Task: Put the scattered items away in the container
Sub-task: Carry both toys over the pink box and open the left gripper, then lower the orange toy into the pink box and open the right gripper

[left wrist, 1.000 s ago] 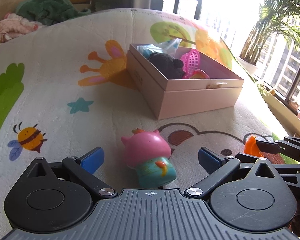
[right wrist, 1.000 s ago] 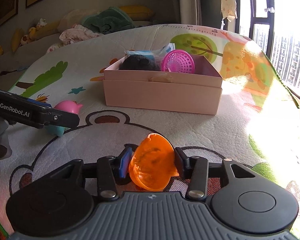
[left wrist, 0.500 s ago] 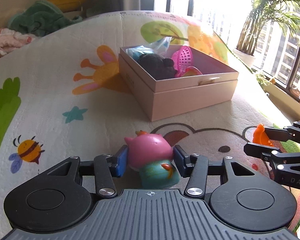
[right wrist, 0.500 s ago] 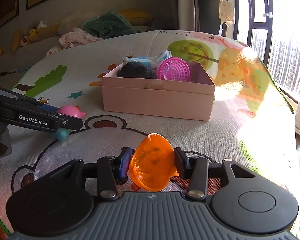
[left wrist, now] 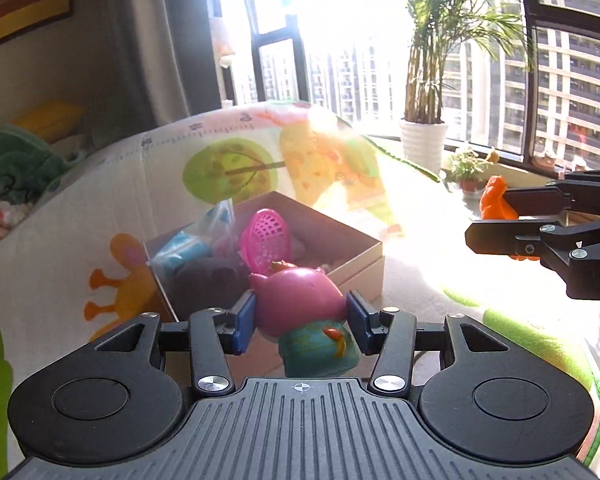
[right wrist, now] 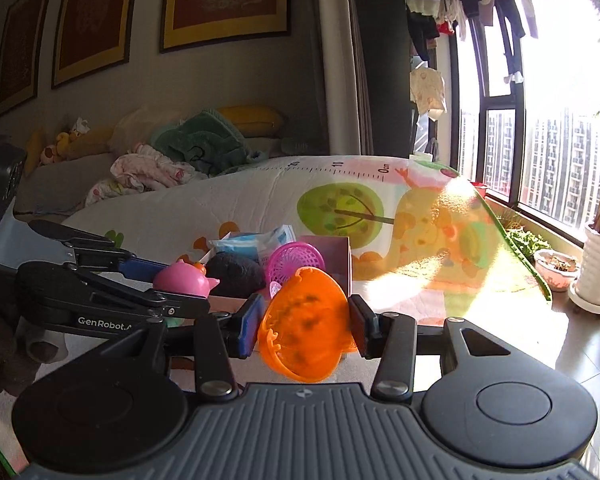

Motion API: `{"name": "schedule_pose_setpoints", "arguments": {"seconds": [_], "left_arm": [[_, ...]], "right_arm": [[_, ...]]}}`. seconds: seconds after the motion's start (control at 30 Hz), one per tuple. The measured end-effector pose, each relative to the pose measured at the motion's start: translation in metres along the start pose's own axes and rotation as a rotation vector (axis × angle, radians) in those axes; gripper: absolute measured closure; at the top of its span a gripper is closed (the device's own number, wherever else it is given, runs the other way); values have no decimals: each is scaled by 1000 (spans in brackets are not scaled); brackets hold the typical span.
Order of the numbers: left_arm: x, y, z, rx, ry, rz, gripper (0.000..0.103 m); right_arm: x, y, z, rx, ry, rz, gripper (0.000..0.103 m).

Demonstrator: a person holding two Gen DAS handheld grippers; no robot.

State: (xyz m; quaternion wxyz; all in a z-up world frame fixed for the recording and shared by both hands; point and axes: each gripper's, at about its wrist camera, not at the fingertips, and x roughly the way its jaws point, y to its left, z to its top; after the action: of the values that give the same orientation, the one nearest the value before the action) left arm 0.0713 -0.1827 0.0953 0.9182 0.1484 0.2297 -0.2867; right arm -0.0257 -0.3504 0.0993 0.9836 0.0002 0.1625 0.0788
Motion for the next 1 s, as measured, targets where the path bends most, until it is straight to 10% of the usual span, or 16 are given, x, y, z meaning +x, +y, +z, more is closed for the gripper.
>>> {"name": "schedule_pose_setpoints", "arguments": {"seconds": [0.4, 0.53, 1.0], "left_arm": [[115, 17, 46, -35, 53, -12, 43], [98, 33, 35, -98, 25, -30, 12], [27, 67, -56, -208, 61, 90, 2]], "right_arm": [[37, -38, 22, 30, -34, -33, 58], [52, -47, 17, 37, -7, -46, 57], [157, -41, 42, 165, 144, 111, 58]]}}
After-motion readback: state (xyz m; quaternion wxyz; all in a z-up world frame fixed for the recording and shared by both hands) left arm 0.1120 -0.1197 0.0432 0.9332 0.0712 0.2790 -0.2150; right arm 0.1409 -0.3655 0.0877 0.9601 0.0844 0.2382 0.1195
